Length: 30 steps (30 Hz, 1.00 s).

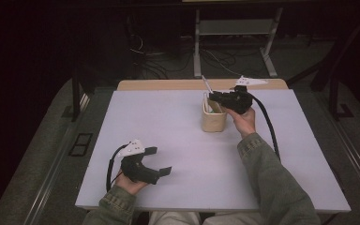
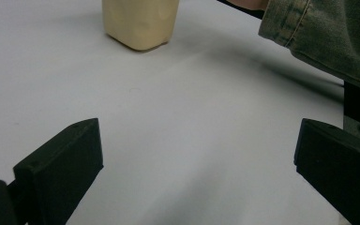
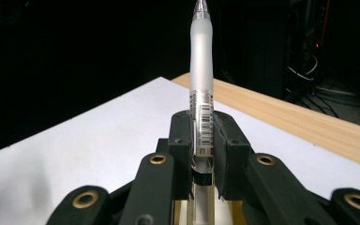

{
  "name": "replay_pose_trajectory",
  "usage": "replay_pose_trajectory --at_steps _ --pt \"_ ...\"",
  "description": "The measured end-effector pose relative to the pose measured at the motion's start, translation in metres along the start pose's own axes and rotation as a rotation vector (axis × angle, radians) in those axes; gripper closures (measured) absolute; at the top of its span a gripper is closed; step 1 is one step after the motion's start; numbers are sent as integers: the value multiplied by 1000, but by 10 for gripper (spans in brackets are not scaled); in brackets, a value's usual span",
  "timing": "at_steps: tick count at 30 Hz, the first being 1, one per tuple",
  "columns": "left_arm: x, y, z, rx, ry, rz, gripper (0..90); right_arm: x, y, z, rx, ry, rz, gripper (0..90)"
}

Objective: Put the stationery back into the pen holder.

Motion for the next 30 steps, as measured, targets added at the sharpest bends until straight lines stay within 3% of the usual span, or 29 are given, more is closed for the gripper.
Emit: replay_pose_trajectory --at_steps 3,13,22,26,30 --pt "0 0 0 1 0 1 3 -3 -2 -1 -18 6 16 685" --pt "0 0 0 3 -3 -4 3 -1 -19 -2 -56 -31 53 560" --pt "0 1 0 6 -5 3 0 0 -38 -1 -91 -48 107 331" --pt "0 0 0 7 -4 2 0 -2 -47 1 -102 -43 144 176" --pt "0 0 0 7 -8 0 0 -8 -54 4 -94 -27 184 112"
Point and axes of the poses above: each handheld gripper's, and its own axes: y roughly forward along the jaws, x roughly out of its top, z roughly to its left, the point moved 5 cm from there along y, roughly forward along the jaws, and after that the axes turned 15 degrees about -x, right-handed, at the moved point
